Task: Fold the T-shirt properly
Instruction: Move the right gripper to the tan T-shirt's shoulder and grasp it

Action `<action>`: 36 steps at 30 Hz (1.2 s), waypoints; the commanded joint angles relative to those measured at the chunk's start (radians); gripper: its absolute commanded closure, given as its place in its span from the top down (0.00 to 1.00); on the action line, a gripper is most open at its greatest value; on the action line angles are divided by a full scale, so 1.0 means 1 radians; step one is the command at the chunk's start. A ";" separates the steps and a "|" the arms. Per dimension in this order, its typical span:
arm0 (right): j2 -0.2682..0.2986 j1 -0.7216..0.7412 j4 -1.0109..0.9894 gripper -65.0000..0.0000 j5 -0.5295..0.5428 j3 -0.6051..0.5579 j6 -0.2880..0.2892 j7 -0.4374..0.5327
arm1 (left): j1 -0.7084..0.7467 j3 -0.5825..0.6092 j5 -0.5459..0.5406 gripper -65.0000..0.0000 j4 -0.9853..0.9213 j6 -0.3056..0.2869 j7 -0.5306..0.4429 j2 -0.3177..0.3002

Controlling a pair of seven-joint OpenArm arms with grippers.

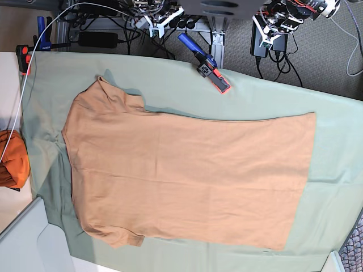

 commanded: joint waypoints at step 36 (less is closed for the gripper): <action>0.192 -0.416 0.485 0.00 0.005 0.002 0.111 0.010 | 0.304 -0.217 -0.071 0.09 0.482 -0.381 0.067 -0.192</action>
